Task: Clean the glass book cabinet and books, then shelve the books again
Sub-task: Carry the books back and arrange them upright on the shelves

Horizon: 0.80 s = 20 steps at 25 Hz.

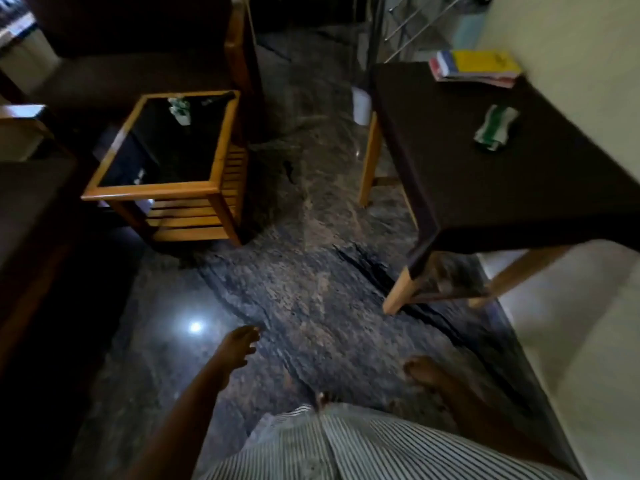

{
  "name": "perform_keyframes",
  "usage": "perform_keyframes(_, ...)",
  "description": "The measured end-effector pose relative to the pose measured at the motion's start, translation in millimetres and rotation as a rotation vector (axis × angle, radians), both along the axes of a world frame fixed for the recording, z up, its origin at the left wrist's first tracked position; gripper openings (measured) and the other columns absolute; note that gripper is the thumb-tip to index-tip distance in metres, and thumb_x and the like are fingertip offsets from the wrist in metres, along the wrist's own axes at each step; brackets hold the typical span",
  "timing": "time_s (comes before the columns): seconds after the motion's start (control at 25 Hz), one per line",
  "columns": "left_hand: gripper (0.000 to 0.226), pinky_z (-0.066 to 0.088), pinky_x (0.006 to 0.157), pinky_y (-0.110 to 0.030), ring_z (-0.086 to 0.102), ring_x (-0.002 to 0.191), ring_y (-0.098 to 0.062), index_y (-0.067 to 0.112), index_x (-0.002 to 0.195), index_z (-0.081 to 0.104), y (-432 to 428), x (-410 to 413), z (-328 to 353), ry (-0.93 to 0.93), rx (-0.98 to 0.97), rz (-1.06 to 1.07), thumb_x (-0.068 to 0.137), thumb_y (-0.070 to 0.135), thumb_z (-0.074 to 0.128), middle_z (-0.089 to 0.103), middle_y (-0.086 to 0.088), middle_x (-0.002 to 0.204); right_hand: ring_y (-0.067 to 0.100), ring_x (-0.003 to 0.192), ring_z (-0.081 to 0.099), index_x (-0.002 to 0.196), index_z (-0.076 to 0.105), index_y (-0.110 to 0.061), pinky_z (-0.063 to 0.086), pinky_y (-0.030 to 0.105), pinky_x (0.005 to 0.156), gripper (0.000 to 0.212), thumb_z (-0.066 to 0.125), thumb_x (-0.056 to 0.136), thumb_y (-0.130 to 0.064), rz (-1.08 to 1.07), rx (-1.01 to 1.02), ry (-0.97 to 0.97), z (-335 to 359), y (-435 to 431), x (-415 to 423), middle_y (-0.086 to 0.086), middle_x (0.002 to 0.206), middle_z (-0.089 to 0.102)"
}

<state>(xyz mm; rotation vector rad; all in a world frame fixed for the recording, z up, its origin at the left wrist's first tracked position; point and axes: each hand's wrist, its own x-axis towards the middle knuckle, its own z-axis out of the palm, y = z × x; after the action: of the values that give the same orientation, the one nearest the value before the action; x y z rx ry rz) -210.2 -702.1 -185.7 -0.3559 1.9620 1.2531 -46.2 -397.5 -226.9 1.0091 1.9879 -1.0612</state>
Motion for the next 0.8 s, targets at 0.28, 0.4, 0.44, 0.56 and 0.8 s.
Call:
perform_keyframes(0.28, 0.029, 0.038, 0.075, -0.028, 0.054, 0.087, -0.023, 0.011, 0.122, 0.055, 10.7, -145.7, -28.0, -0.046, -0.104, 0.142, 0.1, 0.024, 0.04, 0.057, -0.009, 0.109, 0.012, 0.099, 0.054, 0.129, 0.049, -0.012, 0.045, 0.025, 0.076, 0.032, 0.042, 0.099, -0.021, -0.048, -0.247, 0.33, 78.0, 33.4, -258.9, -0.002, 0.111, 0.053)
perform_keyframes(0.4, 0.026, 0.038, 0.066, -0.026, 0.053, 0.079, -0.02, 0.011, 0.118, 0.055, 55.9, -246.7, -32.3, -0.026, -0.068, 0.092, 0.1, 0.024, 0.042, 0.058, -0.01, 0.105, 0.015, 0.11, 0.05, 0.13, 0.048, -0.014, 0.041, 0.032, 0.092, 0.032, 0.04, 0.1, -0.02, -0.083, -0.191, 0.445, 117.2, 71.2, -351.0, 0.002, 0.119, 0.052)
perform_keyframes(0.44, 0.024, 0.039, 0.067, -0.028, 0.054, 0.08, -0.02, 0.011, 0.117, 0.055, 76.8, -281.2, -28.1, -0.018, -0.053, 0.055, 0.1, 0.023, 0.042, 0.058, -0.011, 0.106, 0.018, 0.114, 0.05, 0.131, 0.047, -0.012, 0.041, 0.033, 0.093, 0.033, 0.041, 0.099, -0.018, -0.116, -0.157, 0.465, 123.9, 87.8, -375.6, 0.006, 0.123, 0.052)
perform_keyframes(0.56, 0.017, 0.04, 0.085, -0.036, 0.053, 0.093, -0.025, 0.012, 0.113, 0.054, 154.0, -385.3, -7.7, 0.019, 0.012, -0.146, 0.099, 0.015, 0.045, 0.057, -0.009, 0.105, 0.021, 0.12, 0.048, 0.132, 0.046, -0.007, 0.039, 0.025, 0.086, 0.035, 0.042, 0.098, -0.012, -0.257, -0.051, 0.525, 140.3, 140.1, -419.3, 0.011, 0.129, 0.051)
perform_keyframes(0.8, 0.025, 0.034, 0.08, -0.016, 0.054, 0.103, -0.018, -0.001, 0.112, 0.062, 404.3, -544.6, 34.6, 0.36, 0.157, -0.815, 0.098, 0.012, 0.046, 0.061, -0.01, 0.108, 0.022, 0.118, 0.051, 0.127, 0.053, -0.017, 0.039, 0.041, 0.104, 0.031, 0.044, 0.097, -0.018, -0.75, 0.186, 0.506, 134.0, 241.1, -435.2, 0.007, 0.127, 0.055)
